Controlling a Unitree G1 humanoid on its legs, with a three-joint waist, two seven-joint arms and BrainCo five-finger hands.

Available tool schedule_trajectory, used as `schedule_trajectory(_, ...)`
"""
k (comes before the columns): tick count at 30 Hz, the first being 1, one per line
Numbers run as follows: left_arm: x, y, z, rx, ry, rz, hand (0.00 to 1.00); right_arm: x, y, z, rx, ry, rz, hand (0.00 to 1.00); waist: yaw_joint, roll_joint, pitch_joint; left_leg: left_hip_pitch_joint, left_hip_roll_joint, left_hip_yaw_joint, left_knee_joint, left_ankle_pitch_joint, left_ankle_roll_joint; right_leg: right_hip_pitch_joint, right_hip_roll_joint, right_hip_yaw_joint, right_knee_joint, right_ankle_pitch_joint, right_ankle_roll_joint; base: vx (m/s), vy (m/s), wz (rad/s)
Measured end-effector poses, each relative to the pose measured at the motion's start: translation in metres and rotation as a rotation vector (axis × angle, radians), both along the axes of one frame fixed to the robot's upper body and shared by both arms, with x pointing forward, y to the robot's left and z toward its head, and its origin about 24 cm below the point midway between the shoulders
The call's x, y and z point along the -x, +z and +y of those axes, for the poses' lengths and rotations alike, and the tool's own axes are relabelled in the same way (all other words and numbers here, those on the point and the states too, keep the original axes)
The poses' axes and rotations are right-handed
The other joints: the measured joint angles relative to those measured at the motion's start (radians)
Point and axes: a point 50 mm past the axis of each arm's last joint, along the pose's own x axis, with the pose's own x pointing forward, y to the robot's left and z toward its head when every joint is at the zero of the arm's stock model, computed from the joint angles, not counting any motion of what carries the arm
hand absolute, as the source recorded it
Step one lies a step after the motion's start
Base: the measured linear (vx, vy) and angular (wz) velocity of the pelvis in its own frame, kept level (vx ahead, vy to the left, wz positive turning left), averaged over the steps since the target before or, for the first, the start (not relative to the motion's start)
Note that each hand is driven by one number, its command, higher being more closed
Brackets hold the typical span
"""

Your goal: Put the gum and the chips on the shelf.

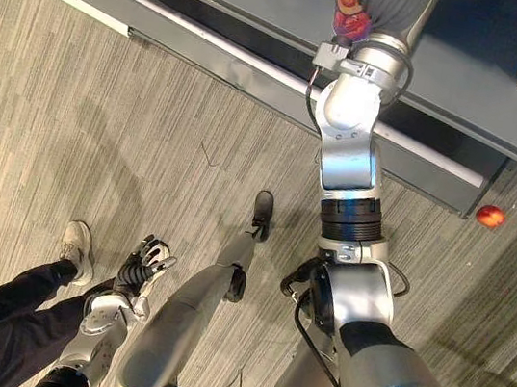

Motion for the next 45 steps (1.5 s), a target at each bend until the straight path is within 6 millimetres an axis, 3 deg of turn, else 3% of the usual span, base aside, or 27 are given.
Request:
schedule_trajectory(21,0.006,-0.01,0.001,-0.001,0.003,0.057,0.0,0.002,-0.012,0.009,-0.008,0.039,0.014,0.0,-0.002,-0.001,-0.001,0.074,0.018,0.007,0.001,-0.004,0.002,0.088,0.027,-0.003,-0.042,0.001,-0.001,-0.04,-0.028,-0.03)
schedule_trajectory(28,0.015,-0.023,0.007,-0.008,0.028,0.134,0.0,0.002,-0.015,0.014,-0.024,0.056,0.023,0.0,-0.024,-0.034,-0.025,0.13,0.031,0.016,-0.014,-0.007,0.001,0.142,0.047,-0.003,-0.075,0.001,-0.001,-0.03,-0.043,-0.09)
schedule_trajectory(33,0.017,-0.029,0.008,-0.041,0.013,0.173,0.0,0.007,-0.02,0.022,-0.014,0.088,0.016,0.0,-0.026,-0.038,-0.028,0.183,0.039,0.025,-0.025,-0.012,-0.004,0.197,0.063,-0.003,-0.103,0.001,-0.001,-0.01,-0.04,-0.07)
schedule_trajectory(38,0.028,-0.043,0.011,-0.074,0.021,0.273,0.0,0.011,-0.051,0.041,-0.019,0.185,0.09,0.0,-0.029,-0.069,-0.058,0.245,0.052,0.027,-0.025,-0.024,-0.016,0.272,0.086,-0.003,-0.144,0.003,0.002,0.02,-0.057,-0.08)
schedule_trajectory(42,0.039,-0.053,0.019,-0.086,0.059,0.351,0.0,0.021,-0.094,0.071,0.004,0.336,0.211,0.0,-0.037,-0.11,-0.116,0.311,0.075,0.028,-0.025,-0.042,-0.029,0.36,0.13,-0.003,-0.216,0.015,0.002,0.06,-0.087,-0.13)
schedule_trajectory(45,0.052,-0.064,0.025,-0.08,0.103,0.434,0.0,0.035,-0.128,0.095,0.051,0.47,0.307,0.0,-0.053,-0.126,-0.171,0.351,0.099,0.033,-0.027,-0.059,-0.044,0.419,0.176,0.006,-0.295,0.044,0.001,0.05,-0.068,-0.24)
